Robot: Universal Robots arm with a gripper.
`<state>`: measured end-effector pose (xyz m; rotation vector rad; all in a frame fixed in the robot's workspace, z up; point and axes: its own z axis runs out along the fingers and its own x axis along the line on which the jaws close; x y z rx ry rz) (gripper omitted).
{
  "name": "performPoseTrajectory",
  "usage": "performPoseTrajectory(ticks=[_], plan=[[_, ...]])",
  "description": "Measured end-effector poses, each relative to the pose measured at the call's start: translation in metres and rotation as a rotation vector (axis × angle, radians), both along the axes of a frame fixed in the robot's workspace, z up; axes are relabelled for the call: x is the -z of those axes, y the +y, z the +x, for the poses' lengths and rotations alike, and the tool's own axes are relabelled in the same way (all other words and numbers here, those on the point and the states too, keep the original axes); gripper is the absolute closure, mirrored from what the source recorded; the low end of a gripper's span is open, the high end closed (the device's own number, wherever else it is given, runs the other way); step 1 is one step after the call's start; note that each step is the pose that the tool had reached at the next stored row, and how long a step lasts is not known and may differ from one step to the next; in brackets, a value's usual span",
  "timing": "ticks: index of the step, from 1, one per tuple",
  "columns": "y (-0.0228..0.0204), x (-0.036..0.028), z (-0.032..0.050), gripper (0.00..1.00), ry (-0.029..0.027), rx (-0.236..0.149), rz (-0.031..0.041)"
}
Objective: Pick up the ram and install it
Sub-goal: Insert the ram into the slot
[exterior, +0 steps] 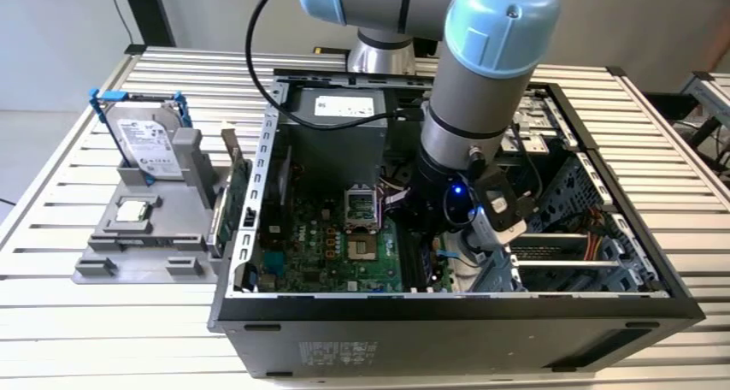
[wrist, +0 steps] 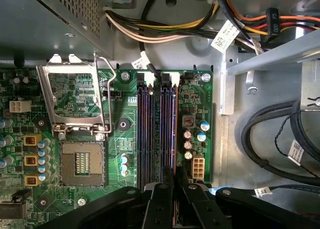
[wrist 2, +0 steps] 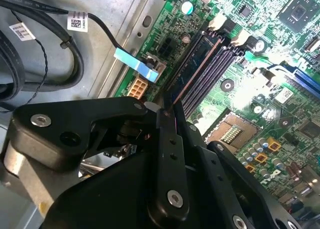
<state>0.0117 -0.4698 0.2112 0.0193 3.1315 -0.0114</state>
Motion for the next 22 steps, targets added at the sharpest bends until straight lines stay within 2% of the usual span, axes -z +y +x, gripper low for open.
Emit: performPoseTrajectory(ticks=[4,6,7,17,18,22], plan=[[0.0000,0.0000,0.0000,0.00,-0.0002,0.000,-0.0001],[0.0000,-0.0003,0.0001,0.00,-0.0002,0.000,-0.0038],[-0.0001,-0.0030,0.0001,0.00,0.0000,0.001,-0.0049],[0.0000,-0.0475,0.0000,0.00,-0.0001,0.003,-0.0051],[0.0000,-0.0498,0.0001,0.00,0.0001,0.003,-0.0052],[0.0000,-0.0499,0.0000,0.00,0.0001,0.003,-0.0052]])
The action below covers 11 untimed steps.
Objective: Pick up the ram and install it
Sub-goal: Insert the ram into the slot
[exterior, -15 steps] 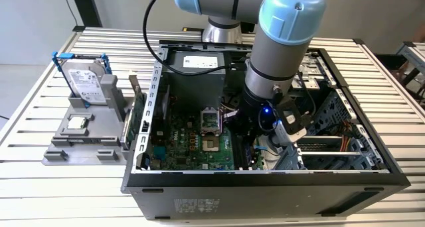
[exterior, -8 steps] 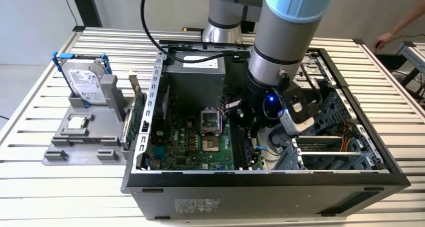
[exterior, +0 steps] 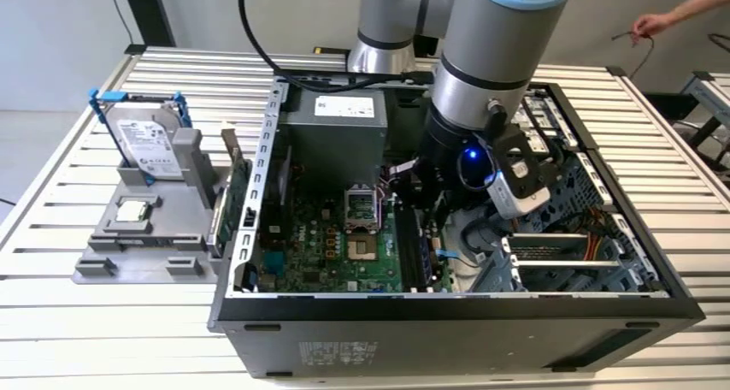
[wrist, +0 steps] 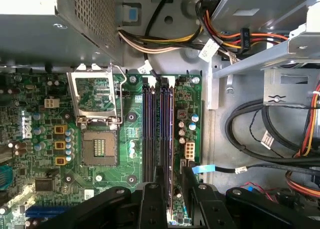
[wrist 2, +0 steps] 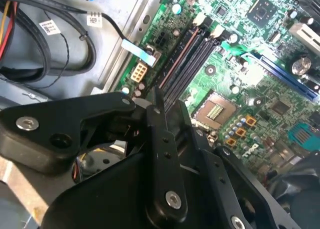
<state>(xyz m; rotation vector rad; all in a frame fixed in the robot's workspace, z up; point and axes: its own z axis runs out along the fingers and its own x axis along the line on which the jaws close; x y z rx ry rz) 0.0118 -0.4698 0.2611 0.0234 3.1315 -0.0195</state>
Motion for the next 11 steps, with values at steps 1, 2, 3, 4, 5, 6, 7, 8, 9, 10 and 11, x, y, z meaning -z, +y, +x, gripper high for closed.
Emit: performPoseTrajectory(ticks=[1,2,3,4,5,6,7,8,9,10,11], plan=[[0.0000,0.0000,0.0000,0.00,0.0000,0.000,0.0000],[0.0000,0.0000,0.0000,1.00,0.0001,0.000,-0.0001],[0.0000,0.0000,0.0000,1.00,0.0000,0.000,-0.0001],[0.0000,0.0000,0.0000,1.00,0.0000,0.000,-0.0001],[0.0000,-0.0001,0.0000,1.00,0.0001,0.000,-0.0002],[0.0000,0.0000,0.0000,1.00,0.0001,0.000,-0.0001],[0.0000,-0.0001,0.0000,1.00,0.0001,0.000,-0.0001],[0.0000,-0.0001,0.0000,1.00,0.0002,0.000,-0.0001],[0.0000,0.0000,0.0000,1.00,0.0002,0.000,-0.0001],[0.0000,-0.0001,0.0000,1.00,0.0002,0.000,-0.0002],[0.0000,-0.0001,0.0000,1.00,0.0002,0.000,-0.0002]])
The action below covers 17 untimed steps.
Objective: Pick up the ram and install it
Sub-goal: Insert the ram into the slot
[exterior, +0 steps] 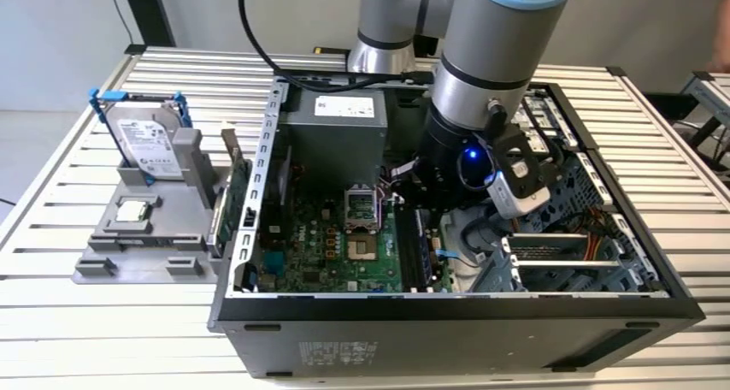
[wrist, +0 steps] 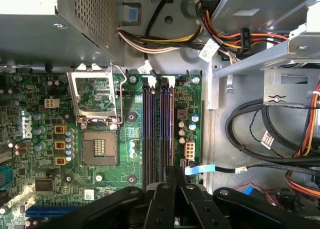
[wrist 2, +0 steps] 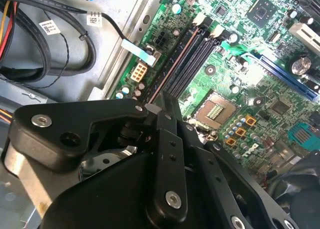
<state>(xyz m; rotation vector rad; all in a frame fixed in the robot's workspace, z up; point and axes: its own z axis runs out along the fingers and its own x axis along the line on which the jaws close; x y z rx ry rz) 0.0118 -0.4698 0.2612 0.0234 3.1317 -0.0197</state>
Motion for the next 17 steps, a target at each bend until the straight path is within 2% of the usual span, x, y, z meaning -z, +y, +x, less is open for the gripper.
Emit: performPoseTrajectory(ticks=[10,12,17], plan=[[0.0000,0.0000,0.0000,1.00,0.0001,-0.005,0.0000],[0.0000,0.0000,0.0000,1.00,0.0001,-0.026,0.0000],[0.0000,0.0000,0.0000,1.00,0.0001,-0.115,0.0000]])
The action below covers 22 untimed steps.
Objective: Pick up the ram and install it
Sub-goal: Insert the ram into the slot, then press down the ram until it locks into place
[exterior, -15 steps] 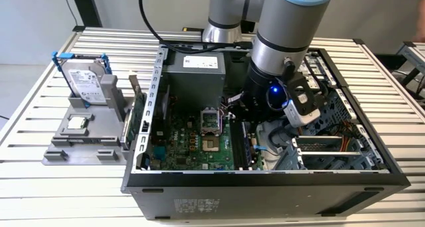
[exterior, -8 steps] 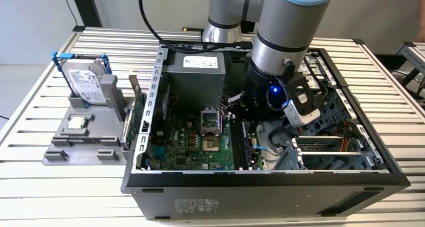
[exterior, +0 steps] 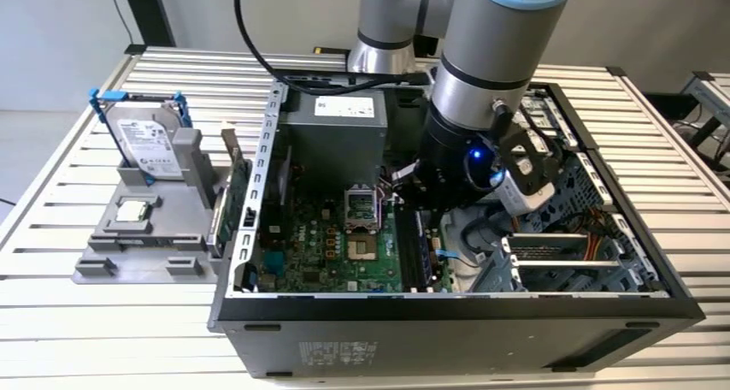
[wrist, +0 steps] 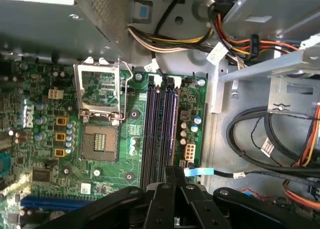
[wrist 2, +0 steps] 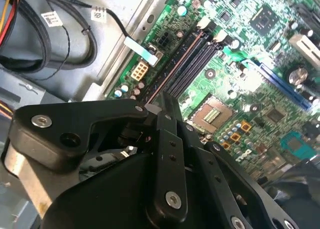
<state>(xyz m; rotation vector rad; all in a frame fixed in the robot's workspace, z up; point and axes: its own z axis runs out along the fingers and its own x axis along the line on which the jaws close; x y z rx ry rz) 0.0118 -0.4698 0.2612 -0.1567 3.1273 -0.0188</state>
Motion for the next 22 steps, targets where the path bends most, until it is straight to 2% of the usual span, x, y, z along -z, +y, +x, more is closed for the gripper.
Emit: performPoseTrajectory(ticks=[12,18,22], plan=[[0.0000,0.0000,0.0000,1.00,-0.0001,-0.209,0.0000],[0.0000,-0.0007,0.0000,1.00,0.0001,-0.264,0.0013],[0.0000,-0.0008,0.0000,1.00,0.0002,-0.325,0.0012]])
